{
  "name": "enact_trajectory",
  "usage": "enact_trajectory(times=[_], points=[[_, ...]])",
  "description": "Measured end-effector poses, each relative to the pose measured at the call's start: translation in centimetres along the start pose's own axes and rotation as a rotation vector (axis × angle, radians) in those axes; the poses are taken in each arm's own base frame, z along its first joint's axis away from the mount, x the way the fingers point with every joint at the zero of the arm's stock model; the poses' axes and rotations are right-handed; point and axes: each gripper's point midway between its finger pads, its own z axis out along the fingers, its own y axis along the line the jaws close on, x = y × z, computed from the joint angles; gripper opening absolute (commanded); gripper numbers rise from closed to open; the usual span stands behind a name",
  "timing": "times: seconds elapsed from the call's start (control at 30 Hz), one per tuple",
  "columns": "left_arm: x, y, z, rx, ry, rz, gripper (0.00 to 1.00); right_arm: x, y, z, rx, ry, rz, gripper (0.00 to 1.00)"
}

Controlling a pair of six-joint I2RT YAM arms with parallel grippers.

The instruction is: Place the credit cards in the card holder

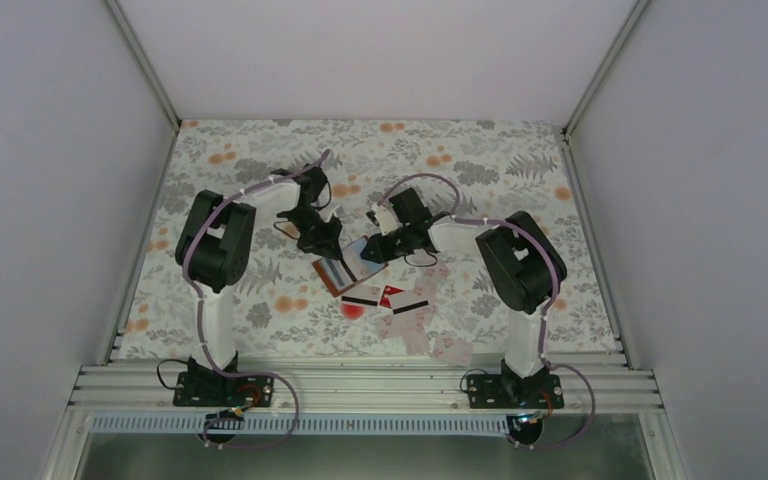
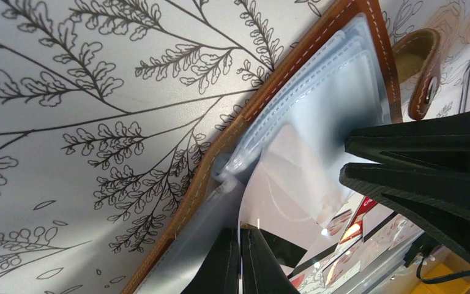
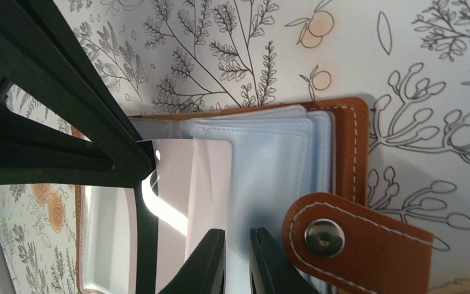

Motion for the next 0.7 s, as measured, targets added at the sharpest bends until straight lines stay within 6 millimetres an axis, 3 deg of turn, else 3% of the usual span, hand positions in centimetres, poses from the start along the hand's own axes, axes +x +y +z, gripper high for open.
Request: enact_trajectory(times=[0.3, 0.43, 0.7], points=[[-0.2, 0.0, 0.1, 0.007, 0.003, -0.033, 0.02, -0.3, 0.1, 0.1, -0.017, -0.016, -0.010, 0.14], [-0.1, -0.1, 0.4, 0.023, -0.008, -0.052, 0.02, -0.1, -0.2, -0.6, 0.021, -0.020, -0.003, 0.26], [0.0, -0.3, 0.4, 0.036, -0.042, -0.062, 0.02, 0.8, -2.8, -3.1, 0.145, -0.029, 0.025, 0.34]])
